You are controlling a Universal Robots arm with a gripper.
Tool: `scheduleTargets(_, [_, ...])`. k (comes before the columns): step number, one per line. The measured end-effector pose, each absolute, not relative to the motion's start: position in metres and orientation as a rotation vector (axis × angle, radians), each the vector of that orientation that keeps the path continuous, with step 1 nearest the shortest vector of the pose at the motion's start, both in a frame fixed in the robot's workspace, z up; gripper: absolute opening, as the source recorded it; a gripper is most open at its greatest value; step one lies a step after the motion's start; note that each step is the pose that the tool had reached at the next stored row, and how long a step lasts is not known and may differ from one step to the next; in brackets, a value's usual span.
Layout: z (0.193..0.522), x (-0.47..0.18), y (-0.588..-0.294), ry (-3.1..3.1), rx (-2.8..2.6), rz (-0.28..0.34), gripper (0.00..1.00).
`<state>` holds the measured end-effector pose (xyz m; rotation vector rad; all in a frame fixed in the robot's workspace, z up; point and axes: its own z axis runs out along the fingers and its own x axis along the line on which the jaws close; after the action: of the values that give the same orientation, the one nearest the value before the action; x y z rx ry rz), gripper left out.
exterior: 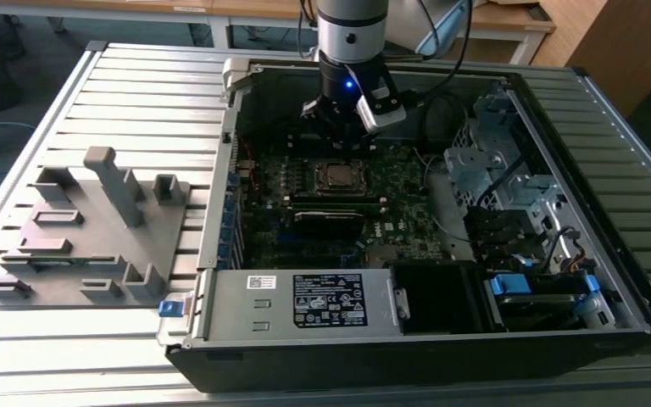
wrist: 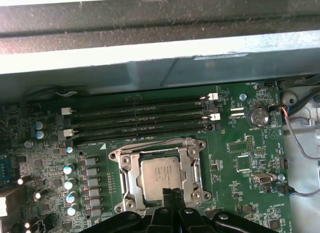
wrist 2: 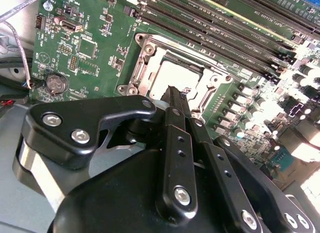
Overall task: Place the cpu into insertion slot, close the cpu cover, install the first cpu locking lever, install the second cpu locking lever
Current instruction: 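Install the second cpu locking lever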
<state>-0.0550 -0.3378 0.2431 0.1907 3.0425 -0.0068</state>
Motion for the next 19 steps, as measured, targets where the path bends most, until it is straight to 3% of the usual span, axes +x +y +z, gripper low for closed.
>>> scheduleTargets(19, [0.2493,-0.0549,-0.3378,3.057,0.192,-0.008,0.10])
